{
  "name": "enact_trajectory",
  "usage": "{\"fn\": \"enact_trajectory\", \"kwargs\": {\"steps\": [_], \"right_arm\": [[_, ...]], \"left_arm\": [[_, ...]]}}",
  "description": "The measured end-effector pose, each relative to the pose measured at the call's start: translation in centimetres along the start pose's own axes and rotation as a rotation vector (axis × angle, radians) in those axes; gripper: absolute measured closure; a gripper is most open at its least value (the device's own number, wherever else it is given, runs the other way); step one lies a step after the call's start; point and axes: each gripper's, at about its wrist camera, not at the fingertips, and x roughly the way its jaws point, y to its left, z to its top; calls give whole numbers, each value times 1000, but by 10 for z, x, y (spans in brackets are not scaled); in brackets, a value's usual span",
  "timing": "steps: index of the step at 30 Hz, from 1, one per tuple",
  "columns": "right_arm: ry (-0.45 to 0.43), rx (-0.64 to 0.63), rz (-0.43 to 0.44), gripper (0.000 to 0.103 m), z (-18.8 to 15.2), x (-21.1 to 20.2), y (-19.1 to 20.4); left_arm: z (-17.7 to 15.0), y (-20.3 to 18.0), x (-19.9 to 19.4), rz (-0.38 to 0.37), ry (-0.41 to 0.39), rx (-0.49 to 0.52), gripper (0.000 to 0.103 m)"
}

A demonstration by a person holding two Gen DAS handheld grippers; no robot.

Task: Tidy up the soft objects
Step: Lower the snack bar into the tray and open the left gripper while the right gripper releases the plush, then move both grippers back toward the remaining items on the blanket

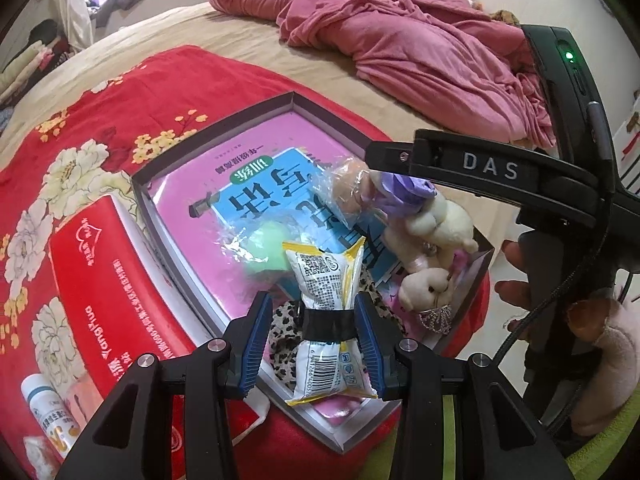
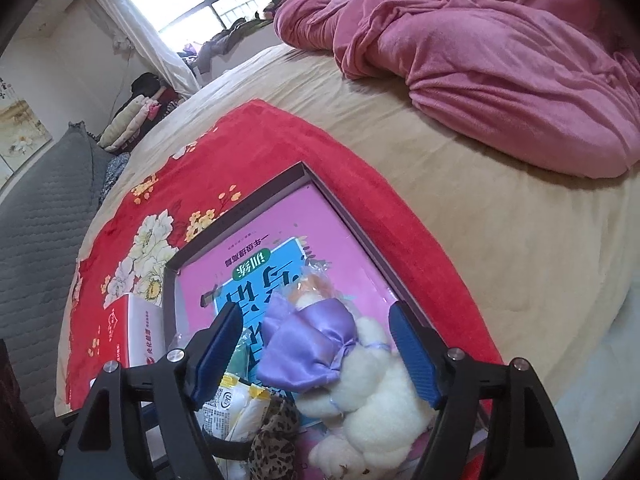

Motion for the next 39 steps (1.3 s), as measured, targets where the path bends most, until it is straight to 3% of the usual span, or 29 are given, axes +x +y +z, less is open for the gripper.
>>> {"fn": "enact_trajectory", "kwargs": {"steps": [23, 29, 39], "right_arm": [[-24, -99, -86, 28, -10, -26, 34], [-67, -95, -89, 27, -12, -42, 40], [-95, -116, -107, 27, -20, -61, 54]], "left_arm": [[-12, 24, -36, 40, -52, -54, 38], [-14, 31, -49, 51, -75, -67, 31], [-25, 45, -69, 80, -100, -95, 30]]}}
